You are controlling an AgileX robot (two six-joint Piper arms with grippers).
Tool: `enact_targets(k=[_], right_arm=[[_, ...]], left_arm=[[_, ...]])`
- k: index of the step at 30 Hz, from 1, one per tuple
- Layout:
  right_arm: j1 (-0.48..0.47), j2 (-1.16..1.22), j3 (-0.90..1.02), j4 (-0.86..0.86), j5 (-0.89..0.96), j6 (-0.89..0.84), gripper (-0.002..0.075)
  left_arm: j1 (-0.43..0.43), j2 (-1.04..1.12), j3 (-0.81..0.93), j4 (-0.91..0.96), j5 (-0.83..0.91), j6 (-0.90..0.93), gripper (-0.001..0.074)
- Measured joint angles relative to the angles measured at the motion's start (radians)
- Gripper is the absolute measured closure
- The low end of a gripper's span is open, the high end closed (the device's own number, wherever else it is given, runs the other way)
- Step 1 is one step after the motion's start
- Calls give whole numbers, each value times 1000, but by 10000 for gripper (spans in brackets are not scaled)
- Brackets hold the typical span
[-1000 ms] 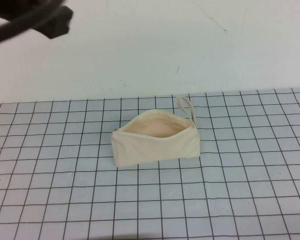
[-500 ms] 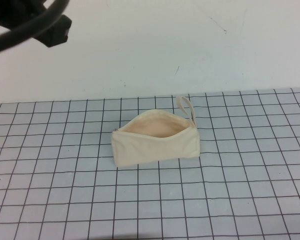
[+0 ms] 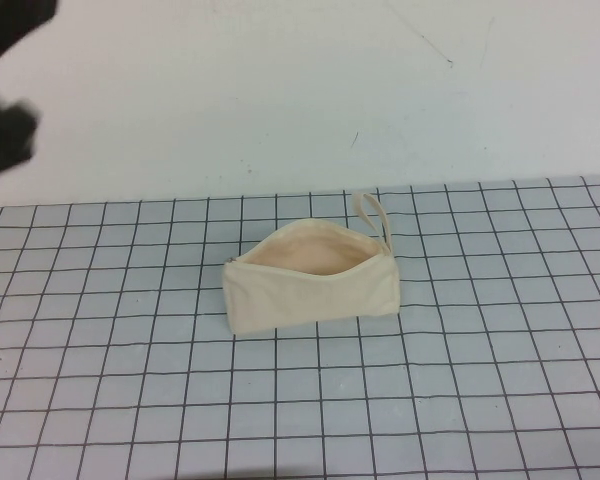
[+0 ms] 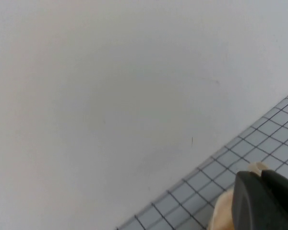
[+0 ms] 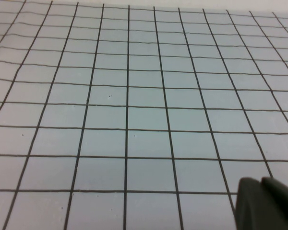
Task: Put eraser into pencil case
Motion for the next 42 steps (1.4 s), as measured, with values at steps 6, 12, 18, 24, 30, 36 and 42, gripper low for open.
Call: enact_targets(k=[6, 12, 18, 24, 30, 36, 42], right_arm=[[0, 0, 0, 0, 0, 0, 727], [0, 0, 0, 0, 0, 0, 727], [0, 0, 0, 0, 0, 0, 727], [0, 0, 0, 0, 0, 0, 727], [0, -2, 0, 0, 0, 0, 727], [0, -2, 0, 0, 0, 0, 727], [0, -2, 0, 0, 0, 0, 727]], left_arm=[[170, -219, 306, -72, -16, -100, 736], [341, -496, 653, -161, -140, -117, 736], [425, -756, 993, -175, -352, -117, 735], [438, -954, 1311, -181, -482, -124, 736], [446, -960, 1349, -144, -310, -115, 736], [447, -960, 1348, -122, -283, -115, 736], [447, -960, 1348, -122, -281, -158, 736]])
